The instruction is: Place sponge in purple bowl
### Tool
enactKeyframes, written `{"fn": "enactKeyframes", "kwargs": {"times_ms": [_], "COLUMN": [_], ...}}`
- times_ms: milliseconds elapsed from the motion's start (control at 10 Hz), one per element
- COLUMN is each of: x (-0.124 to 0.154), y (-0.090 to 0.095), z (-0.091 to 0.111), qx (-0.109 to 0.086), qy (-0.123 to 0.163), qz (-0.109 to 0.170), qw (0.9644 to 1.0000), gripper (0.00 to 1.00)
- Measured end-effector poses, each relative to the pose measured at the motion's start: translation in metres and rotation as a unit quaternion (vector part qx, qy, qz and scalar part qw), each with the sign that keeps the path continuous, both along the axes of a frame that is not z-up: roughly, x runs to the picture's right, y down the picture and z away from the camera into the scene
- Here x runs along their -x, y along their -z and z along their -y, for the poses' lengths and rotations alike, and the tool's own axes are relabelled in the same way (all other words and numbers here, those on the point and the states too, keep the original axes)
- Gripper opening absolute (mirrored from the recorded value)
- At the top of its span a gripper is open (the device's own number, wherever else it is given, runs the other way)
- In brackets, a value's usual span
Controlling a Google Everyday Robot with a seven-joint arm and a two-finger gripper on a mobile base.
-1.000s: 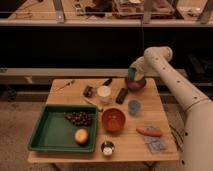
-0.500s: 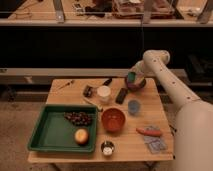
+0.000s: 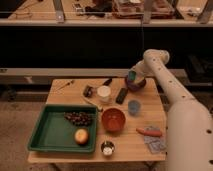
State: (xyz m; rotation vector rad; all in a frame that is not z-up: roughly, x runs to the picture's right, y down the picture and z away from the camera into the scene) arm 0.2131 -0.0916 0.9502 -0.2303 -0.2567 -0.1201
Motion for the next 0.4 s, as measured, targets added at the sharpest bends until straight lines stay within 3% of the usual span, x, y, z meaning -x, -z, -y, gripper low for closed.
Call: {"fn": "enactKeyframes", "kwargs": {"times_ms": [400], "x": [0.0011], "y": [-0.0005], "z": [-0.0002], "qx": [0.000], "qy": [0.000], "qz": [0.000], "qw": [1.0000], "gripper": [0.80]}}
